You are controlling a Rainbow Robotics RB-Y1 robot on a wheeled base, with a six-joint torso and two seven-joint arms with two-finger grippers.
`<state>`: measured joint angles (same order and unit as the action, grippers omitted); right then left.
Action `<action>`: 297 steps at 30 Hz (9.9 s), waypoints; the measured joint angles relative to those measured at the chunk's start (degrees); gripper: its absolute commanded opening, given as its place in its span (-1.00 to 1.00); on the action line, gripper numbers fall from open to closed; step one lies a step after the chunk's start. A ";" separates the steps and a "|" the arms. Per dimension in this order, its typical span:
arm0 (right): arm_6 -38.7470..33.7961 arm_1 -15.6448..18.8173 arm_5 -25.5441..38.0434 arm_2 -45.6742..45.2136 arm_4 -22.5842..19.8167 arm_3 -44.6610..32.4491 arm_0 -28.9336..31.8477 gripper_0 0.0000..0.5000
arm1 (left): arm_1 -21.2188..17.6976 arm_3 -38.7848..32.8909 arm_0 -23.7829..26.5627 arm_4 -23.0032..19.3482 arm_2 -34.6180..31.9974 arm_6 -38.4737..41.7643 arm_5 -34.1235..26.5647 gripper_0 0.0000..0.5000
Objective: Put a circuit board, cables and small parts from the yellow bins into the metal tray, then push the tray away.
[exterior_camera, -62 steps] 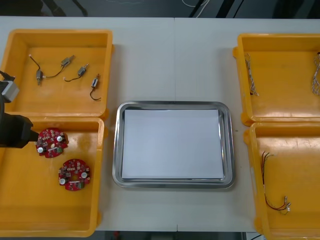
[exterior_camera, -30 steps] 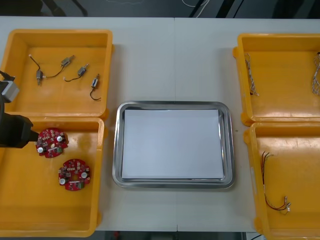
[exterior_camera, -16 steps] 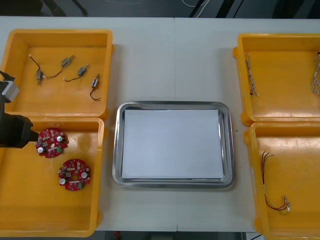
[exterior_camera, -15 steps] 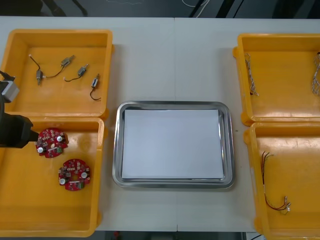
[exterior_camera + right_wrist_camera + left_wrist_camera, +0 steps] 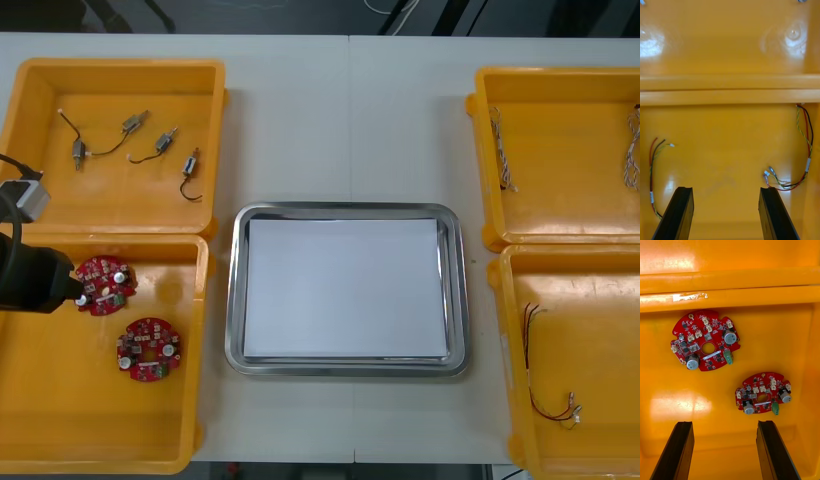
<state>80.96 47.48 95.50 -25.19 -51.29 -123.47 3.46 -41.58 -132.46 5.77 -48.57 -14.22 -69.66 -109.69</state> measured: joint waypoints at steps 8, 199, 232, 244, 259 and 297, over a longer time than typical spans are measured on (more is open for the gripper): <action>0.00 2.40 -4.85 0.00 -0.76 0.02 7.26 1.00 | 1.13 -3.51 -4.00 0.83 0.00 0.00 0.02 0.95; 7.79 -5.73 -13.02 7.95 1.56 -13.32 19.85 -1.00 | 1.67 -2.80 -23.28 14.16 7.75 0.08 24.32 1.00; 7.80 -5.73 -13.02 7.95 6.00 -13.32 19.84 1.00 | 3.78 -2.56 -27.31 22.02 14.73 0.15 33.22 1.00; 7.82 -5.69 -12.31 7.95 12.04 -13.32 19.65 1.00 | 3.78 0.41 -27.32 23.15 15.99 0.16 37.03 1.00; 7.85 -5.70 -12.41 8.02 15.82 -13.32 19.62 1.00 | 3.78 2.49 -28.54 23.38 16.04 0.16 41.03 1.00; 7.85 -11.05 -11.54 8.04 12.82 -13.32 19.47 -1.00 | 3.78 3.14 -28.54 25.20 17.71 0.16 42.23 -1.00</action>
<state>88.82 36.43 83.96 -17.15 -38.46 -136.79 22.92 -37.81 -129.31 -22.77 -23.37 3.49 -69.49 -67.46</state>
